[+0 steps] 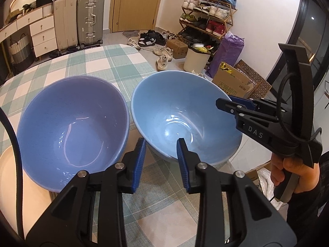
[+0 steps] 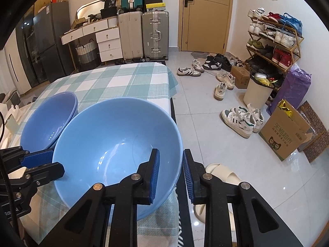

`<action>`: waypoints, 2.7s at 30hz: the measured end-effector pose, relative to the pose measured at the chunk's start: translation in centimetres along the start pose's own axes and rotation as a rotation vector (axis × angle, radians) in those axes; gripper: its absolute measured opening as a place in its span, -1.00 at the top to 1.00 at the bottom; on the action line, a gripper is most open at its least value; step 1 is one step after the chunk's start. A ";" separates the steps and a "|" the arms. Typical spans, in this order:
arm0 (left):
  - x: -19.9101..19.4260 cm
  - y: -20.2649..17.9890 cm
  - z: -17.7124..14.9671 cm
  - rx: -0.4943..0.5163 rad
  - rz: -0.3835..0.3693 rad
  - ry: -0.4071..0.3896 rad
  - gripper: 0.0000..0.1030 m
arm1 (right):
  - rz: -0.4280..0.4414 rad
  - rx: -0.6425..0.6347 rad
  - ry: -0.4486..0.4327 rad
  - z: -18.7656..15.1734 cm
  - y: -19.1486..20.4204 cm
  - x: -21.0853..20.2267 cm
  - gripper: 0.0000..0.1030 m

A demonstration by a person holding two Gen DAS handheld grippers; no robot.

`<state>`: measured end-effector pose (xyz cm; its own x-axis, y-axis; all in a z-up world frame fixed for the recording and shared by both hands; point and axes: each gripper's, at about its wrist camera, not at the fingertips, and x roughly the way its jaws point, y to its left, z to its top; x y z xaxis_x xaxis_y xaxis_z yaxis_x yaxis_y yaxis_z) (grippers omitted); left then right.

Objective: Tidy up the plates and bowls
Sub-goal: 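Close both grippers on the rim of the nested blue bowls, then lift the nested blue bowls and carry them over the third blue bowl, then lower the nested bowls into the third blue bowl and open both grippers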

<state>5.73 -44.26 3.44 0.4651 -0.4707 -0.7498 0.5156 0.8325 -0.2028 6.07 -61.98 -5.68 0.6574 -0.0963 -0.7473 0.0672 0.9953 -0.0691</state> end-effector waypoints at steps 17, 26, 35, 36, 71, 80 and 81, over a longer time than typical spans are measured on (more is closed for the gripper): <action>-6.8 0.4 0.3 0.011 0.002 -0.123 0.46 | -0.022 -0.038 -0.100 1.3 2.5 -6.5 0.54; -12.7 1.1 -0.1 0.006 0.009 -0.205 0.46 | -0.027 -0.071 -0.164 2.5 5.4 -11.3 0.54; -19.1 3.4 -1.3 -0.017 0.051 -0.280 0.46 | -0.004 -0.113 -0.220 3.7 10.0 -14.8 0.54; -19.8 3.8 -1.5 -0.021 0.057 -0.287 0.46 | 0.001 -0.118 -0.224 3.8 10.7 -15.0 0.54; -18.6 14.0 -2.3 -0.134 0.246 -0.245 0.46 | 0.134 -0.205 -0.170 6.4 21.7 -7.8 0.54; -13.9 14.1 -1.2 -0.117 0.255 -0.202 0.46 | 0.127 -0.183 -0.132 6.7 20.0 -4.8 0.54; -13.6 14.2 -1.1 -0.118 0.255 -0.199 0.46 | 0.127 -0.182 -0.128 6.7 19.9 -4.5 0.54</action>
<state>5.97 -25.71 10.03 0.7054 -0.2815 -0.6505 0.2835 0.9532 -0.1050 9.50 -41.80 0.78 0.7427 0.0412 -0.6683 -0.1506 0.9828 -0.1067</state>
